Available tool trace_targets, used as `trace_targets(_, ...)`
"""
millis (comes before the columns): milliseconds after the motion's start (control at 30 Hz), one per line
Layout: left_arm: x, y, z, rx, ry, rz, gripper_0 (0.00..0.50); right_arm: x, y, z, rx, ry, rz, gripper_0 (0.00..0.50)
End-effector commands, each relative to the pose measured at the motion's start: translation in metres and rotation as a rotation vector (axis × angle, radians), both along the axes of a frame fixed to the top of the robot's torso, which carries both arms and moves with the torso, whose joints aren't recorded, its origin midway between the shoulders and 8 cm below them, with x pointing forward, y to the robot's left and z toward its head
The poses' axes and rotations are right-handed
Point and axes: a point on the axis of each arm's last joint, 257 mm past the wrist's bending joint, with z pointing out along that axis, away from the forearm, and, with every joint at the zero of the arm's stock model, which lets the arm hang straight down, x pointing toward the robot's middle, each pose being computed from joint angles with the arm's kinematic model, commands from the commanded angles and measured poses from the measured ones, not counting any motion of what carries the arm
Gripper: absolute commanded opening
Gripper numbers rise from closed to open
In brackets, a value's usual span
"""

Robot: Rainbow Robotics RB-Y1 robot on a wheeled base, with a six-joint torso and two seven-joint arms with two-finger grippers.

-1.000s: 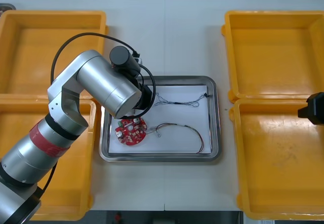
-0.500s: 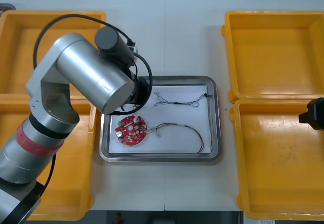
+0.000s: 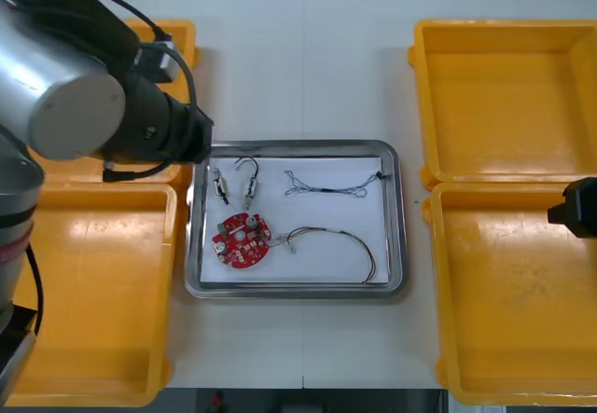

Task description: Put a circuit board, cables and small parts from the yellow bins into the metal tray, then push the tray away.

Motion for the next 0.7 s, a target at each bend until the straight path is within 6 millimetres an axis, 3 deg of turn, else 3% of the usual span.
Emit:
trace_targets(33, -0.001, 0.050, 0.031, 0.064, -0.072, -0.041, 0.500, -0.011, 0.021, 0.001, -0.071, 0.015, 0.089, 0.500)
trace_targets(200, -0.008, 0.087, 0.038, 0.077, -0.071, -0.034, 0.500, -0.011, 0.062, 0.006, -0.046, 0.016, 0.218, 0.500)
trace_targets(433, -0.029, 0.147, 0.026, 0.143, -0.018, 0.000, 0.500, -0.011, 0.135, 0.018, -0.054, 0.012, 0.471, 0.500)
trace_targets(700, -0.054, 0.191, 0.009, 0.170, 0.047, 0.067, 0.500, -0.020, 0.190, 0.016, -0.140, 0.022, 0.694, 0.500)
